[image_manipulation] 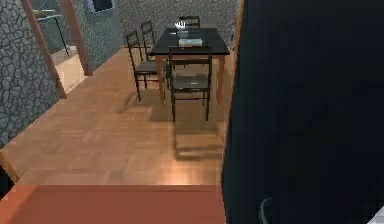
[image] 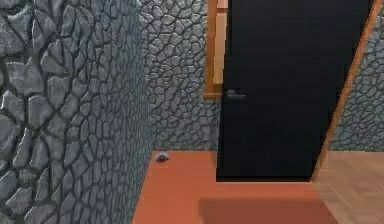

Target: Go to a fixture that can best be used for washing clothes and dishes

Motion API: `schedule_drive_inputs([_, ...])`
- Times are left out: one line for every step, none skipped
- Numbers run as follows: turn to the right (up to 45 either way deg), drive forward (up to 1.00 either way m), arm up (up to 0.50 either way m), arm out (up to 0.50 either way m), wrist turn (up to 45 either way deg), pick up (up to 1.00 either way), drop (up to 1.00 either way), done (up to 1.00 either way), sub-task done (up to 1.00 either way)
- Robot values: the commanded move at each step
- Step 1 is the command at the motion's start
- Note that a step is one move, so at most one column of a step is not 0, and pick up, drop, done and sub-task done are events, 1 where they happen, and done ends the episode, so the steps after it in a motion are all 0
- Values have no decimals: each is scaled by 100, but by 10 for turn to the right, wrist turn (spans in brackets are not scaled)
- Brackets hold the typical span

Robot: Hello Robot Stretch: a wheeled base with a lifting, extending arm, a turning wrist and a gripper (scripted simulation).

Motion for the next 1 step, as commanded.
schedule_drive_inputs([450, 0, 0, 0, 0, 0, 0, 0, 0])
